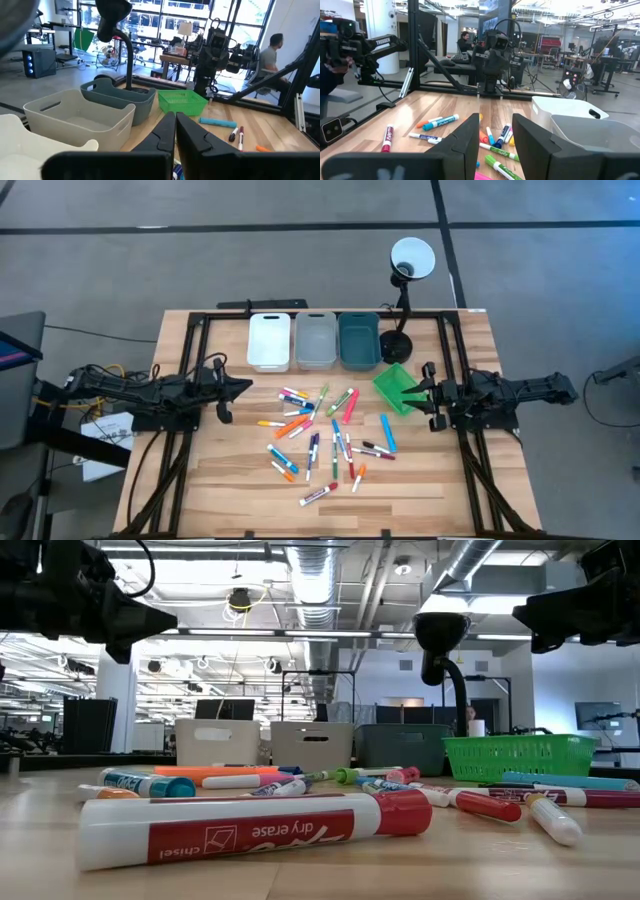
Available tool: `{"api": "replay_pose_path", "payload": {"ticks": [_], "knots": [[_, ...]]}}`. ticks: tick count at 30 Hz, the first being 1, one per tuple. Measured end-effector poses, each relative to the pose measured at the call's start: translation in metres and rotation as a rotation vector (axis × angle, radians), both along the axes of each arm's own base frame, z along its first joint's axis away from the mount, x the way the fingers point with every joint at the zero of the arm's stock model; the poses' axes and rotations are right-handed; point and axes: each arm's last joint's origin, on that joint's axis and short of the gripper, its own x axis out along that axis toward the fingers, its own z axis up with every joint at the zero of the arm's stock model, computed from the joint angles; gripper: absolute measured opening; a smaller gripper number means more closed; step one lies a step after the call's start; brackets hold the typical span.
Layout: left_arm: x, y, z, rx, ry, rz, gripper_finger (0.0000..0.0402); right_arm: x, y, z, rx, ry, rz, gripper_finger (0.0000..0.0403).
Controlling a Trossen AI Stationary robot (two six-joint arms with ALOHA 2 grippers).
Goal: Pick & Place Markers
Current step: Put the blue marker pen into the white bin
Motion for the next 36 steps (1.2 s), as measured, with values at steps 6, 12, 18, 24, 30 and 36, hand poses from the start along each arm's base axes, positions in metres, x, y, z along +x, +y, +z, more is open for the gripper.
{"api": "replay_pose_path", "payload": {"ticks": [6,12,18,24,30,36], "knots": [[-0.001,0.0,0.009,-0.129,-0.124,-0.015,0.0011,0.0,0.0,0.0,0.0,0.0,0.0,0.0108],[-0.002,0.001,0.016,-0.14,-0.195,-0.008,0.0011,0.0,0.0,0.0,0.0,0.0,0.0,0.0108],[-0.005,0.002,0.026,-0.156,-0.301,-0.003,0.0011,0.0,0.0,0.0,0.0,0.0,0.0,0.0108],[0.0,0.0,0.021,-0.141,-0.248,-0.035,0.0011,0.0,0.0,0.0,0.0,0.0,0.0,0.0108],[0.009,-0.002,0.012,-0.089,-0.136,-0.032,0.0011,0.0,0.0,0.0,0.0,0.0,0.0,0.0108],[0.016,-0.003,0.003,-0.056,-0.056,-0.01,0.0011,0.0,0.0,0.0,0.0,0.0,0.0,0.0108]]}}
